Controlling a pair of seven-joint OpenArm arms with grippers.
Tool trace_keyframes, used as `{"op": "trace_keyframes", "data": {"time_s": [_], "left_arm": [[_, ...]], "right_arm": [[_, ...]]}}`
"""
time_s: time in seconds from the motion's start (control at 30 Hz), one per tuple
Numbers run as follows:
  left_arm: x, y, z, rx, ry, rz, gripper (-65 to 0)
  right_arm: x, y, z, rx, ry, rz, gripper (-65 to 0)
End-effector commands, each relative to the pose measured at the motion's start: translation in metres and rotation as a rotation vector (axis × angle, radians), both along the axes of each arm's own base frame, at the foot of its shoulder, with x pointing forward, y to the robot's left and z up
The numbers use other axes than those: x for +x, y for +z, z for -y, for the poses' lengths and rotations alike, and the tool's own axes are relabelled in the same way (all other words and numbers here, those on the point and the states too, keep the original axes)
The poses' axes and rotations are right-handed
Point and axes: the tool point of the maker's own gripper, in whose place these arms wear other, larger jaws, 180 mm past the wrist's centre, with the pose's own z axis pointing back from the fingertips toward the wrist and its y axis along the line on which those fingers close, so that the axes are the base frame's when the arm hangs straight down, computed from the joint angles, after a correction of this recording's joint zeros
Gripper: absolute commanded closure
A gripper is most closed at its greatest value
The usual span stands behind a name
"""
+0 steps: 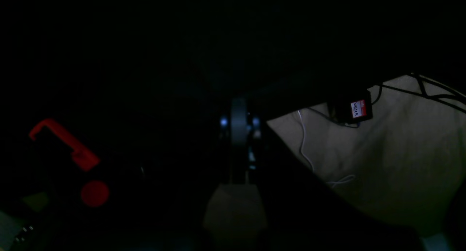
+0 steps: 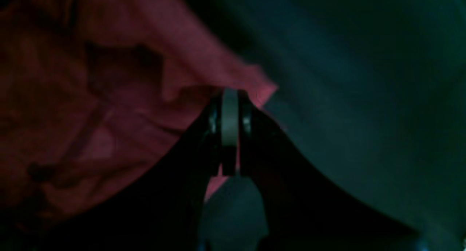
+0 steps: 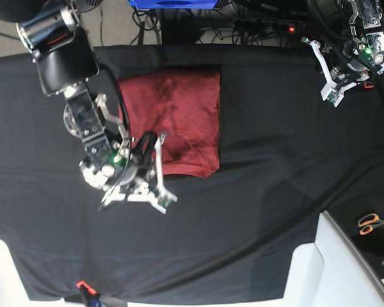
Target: Fold the T-shirt properly
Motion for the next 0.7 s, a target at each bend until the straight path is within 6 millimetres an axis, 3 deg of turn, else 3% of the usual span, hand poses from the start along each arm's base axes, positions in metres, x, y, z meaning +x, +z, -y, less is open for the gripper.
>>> {"op": "trace_keyframes", "data": {"time_s": [0.0,0.13,0.27,0.4,0.53,0.67], "left_arm": [[0.005,0.006,-0.005,0.013,-0.006,0.018,0.0],[0.005,0.006,-0.005,0.013,-0.006,0.018,0.0],[0.005,0.006,-0.005,0.013,-0.006,0.018,0.0],[0.005,0.006,-0.005,0.013,-0.006,0.019,0.0],[0.007,0.008,-0.004,0.011,-0.008,0.026,0.0],[0.006,0.008,-0.006,0.015,-0.004,0.028,0.0]], "right_arm": [[0.016,0.013,-0.004,0.025,0.000,0.049,0.0],[0.017,-0.007,0.001,0.043,-0.020,0.014,0.0],[0.027,-0.007,0.016,0.082,-0.083,0.029,0.0],[0.033,0.016,0.019,0.073,-0.088,0.078,0.0],[0.019,0.050,0.019,0.078,-0.077,0.166,0.0],[-0.002,0.070,0.023,0.089,-0.088,0.218,0.0]]}}
